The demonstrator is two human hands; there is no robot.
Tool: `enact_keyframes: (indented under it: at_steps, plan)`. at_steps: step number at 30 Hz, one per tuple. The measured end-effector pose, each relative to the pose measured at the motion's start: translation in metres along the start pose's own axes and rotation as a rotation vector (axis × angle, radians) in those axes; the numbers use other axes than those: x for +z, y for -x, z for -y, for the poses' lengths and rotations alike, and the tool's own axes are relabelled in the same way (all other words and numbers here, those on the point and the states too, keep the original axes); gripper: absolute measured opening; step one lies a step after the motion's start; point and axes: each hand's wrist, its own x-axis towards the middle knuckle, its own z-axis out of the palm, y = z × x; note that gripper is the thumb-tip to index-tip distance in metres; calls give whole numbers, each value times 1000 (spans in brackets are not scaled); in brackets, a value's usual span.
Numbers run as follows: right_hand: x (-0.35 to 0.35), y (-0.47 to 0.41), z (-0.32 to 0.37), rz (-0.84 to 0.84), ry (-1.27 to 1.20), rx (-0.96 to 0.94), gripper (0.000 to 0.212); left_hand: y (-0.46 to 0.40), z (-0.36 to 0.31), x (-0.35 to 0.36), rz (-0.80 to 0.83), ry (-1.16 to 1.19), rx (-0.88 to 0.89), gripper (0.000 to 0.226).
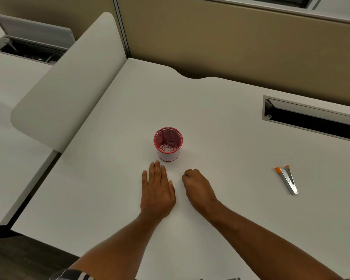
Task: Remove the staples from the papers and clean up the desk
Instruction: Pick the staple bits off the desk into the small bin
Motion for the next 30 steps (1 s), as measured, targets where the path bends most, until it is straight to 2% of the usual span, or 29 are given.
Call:
enact_keyframes:
  at_steps: [4, 7, 11, 15, 17, 19, 22, 26, 30]
  plan:
    - [-4, -6, 6, -33, 39, -36, 32, 0, -1, 0, -5, 5, 0, 64]
    - [-7, -9, 8, -11, 62, -18, 15, 0, 0, 0, -6, 5, 4, 64]
    - [-5, -13, 11, 35, 87, -4, 22, 0, 0, 0, -14, 12, 9, 64]
    - [-3, -12, 14, -12, 72, 4, 11, 0, 0, 0, -14, 16, 10, 64]
    - [-1, -13, 12, -45, 89, 5, 12, 0, 0, 0, -13, 14, 14, 63]
    - [-3, -18, 8, -7, 60, 11, 14, 0, 0, 0, -18, 13, 16, 63]
    - [-13, -27, -1, -31, -155, 176, 21, 1, 0, -1, -18, 13, 14, 63]
    - [-36, -33, -9, -98, -607, 490, 17, 0, -1, -2, -8, 3, 16, 64]
    - [-67, -42, -2, -141, -1037, 597, 14, 1, -1, -2, -14, 7, 19, 63]
